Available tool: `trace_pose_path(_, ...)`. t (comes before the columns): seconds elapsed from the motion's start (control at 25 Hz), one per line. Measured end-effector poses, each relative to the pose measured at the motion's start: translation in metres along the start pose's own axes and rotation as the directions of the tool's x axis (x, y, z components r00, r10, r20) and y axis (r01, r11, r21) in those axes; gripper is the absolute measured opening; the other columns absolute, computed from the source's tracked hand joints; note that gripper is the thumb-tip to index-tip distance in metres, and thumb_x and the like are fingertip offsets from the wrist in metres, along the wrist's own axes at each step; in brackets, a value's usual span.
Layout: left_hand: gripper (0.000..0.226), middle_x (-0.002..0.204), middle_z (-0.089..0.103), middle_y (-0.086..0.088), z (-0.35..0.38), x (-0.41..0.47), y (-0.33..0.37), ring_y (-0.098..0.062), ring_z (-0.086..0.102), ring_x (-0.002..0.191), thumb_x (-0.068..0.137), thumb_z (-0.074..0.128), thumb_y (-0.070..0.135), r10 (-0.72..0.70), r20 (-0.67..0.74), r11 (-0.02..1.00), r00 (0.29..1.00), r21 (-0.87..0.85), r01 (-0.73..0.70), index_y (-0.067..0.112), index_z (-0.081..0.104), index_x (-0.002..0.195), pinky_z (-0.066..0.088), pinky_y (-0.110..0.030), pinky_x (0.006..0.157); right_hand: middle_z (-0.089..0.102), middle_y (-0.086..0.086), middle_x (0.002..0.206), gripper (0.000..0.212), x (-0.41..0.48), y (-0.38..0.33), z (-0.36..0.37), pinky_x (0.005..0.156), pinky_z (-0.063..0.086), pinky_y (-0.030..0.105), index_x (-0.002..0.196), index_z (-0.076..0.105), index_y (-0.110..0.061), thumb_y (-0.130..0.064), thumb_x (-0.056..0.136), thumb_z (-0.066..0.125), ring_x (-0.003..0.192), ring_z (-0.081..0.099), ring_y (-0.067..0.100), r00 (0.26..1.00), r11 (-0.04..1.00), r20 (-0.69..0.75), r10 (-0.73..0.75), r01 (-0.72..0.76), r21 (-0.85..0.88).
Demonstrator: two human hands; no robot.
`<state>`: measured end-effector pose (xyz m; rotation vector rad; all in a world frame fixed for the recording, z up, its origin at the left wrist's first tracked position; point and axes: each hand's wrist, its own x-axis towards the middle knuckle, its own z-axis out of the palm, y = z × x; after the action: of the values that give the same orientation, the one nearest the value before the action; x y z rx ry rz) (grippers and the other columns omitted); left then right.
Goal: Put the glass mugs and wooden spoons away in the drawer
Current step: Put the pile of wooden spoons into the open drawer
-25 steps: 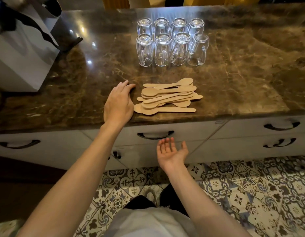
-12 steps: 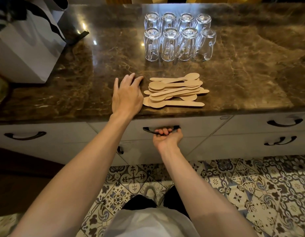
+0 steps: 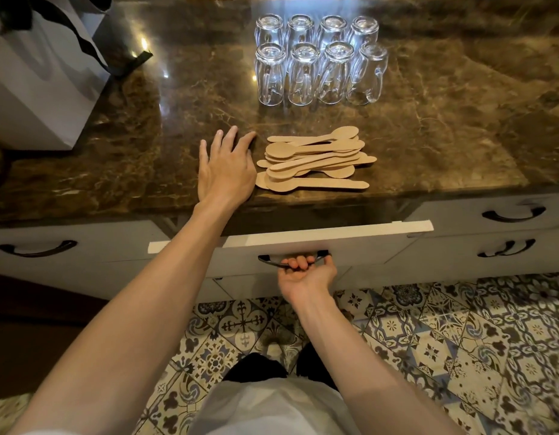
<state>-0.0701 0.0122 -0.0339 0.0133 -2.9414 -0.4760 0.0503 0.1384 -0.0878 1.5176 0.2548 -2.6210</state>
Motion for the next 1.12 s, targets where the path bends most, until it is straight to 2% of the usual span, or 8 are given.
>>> trace_pose_path(0.32, 0.043, 0.153, 0.027, -0.002, 0.002, 0.001, 0.001, -0.021, 0.013, 0.144, 0.099, 0.028, 0.025, -0.016, -0.012, 1.0, 1.0, -0.015, 0.016, 0.029, 0.036, 0.141, -0.001, -0.043, 0.118, 0.029, -0.004, 0.042, 0.045, -0.026, 0.003, -0.041, 0.05, 0.027, 0.024, 0.054, 0.034, -0.02, -0.043, 0.093, 0.037, 0.043, 0.023, 0.014, 0.985, 1.0, -0.17, 0.0, -0.001, -0.006)
trace_pose_path(0.52, 0.043, 0.153, 0.027, -0.003, 0.0, 0.0, 0.001, -0.021, 0.013, 0.144, 0.099, 0.027, 0.025, -0.017, -0.01, 1.0, 1.0, -0.018, 0.017, 0.029, 0.036, 0.141, -0.001, -0.043, 0.118, 0.03, -0.002, 0.043, 0.042, -0.044, 0.002, -0.072, 0.052, 0.029, 0.023, 0.051, 0.034, -0.019, -0.034, 0.09, 0.04, 0.045, 0.023, 0.015, 0.982, 0.998, -0.187, 0.003, -0.014, -0.054)
trace_pose_path(0.68, 0.043, 0.153, 0.027, -0.002, -0.002, -0.002, 0.003, -0.021, 0.013, 0.144, 0.099, 0.027, 0.025, -0.018, -0.003, 1.0, 1.0, -0.02, 0.018, 0.029, 0.036, 0.141, 0.0, -0.043, 0.118, 0.038, 0.001, 0.054, 0.039, -0.057, -0.002, -0.094, 0.065, 0.04, 0.029, 0.061, 0.041, -0.017, -0.043, 0.09, 0.043, 0.051, 0.03, 0.016, 0.965, 0.998, -0.262, 0.028, -0.042, -0.048)
trace_pose_path(0.8, 0.043, 0.153, 0.027, -0.002, -0.003, -0.001, 0.003, -0.021, 0.014, 0.144, 0.1, 0.027, 0.025, -0.014, 0.0, 1.0, 1.0, -0.014, 0.014, 0.029, 0.036, 0.141, 0.001, -0.043, 0.118, 0.042, 0.004, 0.059, 0.04, -0.064, -0.003, -0.106, 0.066, 0.042, 0.032, 0.064, 0.047, -0.015, -0.047, 0.088, 0.046, 0.053, 0.033, 0.018, 0.942, 0.996, -0.332, 0.051, -0.074, -0.058)
trace_pose_path(1.0, 0.043, 0.154, 0.026, -0.002, -0.003, 0.0, 0.003, -0.021, 0.014, 0.144, 0.1, 0.026, 0.026, -0.015, 0.003, 1.0, 1.0, -0.009, 0.015, 0.029, 0.035, 0.142, 0.001, -0.043, 0.118, 0.047, 0.01, 0.042, 0.046, -0.074, -0.005, -0.121, 0.073, 0.049, 0.04, 0.063, 0.053, -0.01, -0.051, 0.085, 0.049, 0.053, 0.04, 0.024, 0.918, 0.99, -0.394, 0.042, -0.09, -0.105)
trace_pose_path(1.04, 0.043, 0.154, 0.026, -0.002, -0.003, 0.0, 0.003, -0.021, 0.014, 0.144, 0.1, 0.026, 0.026, -0.013, 0.0, 1.0, 1.0, -0.011, 0.013, 0.029, 0.035, 0.142, 0.001, -0.043, 0.118, 0.049, 0.011, 0.046, 0.049, -0.076, -0.005, -0.122, 0.078, 0.051, 0.044, 0.065, 0.055, -0.01, -0.054, 0.084, 0.049, 0.054, 0.042, 0.026, 0.916, 0.989, -0.398, 0.046, -0.098, -0.11)
trace_pose_path(1.12, 0.043, 0.154, 0.026, -0.002, -0.003, 0.0, 0.003, -0.02, 0.014, 0.144, 0.1, 0.026, 0.025, -0.011, 0.0, 1.0, 1.0, -0.016, 0.011, 0.029, 0.035, 0.141, 0.001, -0.043, 0.118, 0.051, 0.014, 0.06, 0.053, -0.074, -0.006, -0.127, 0.096, 0.046, 0.052, 0.068, 0.059, -0.009, -0.059, 0.083, 0.049, 0.059, 0.044, 0.031, 0.91, 0.991, -0.41, 0.061, -0.103, -0.081)
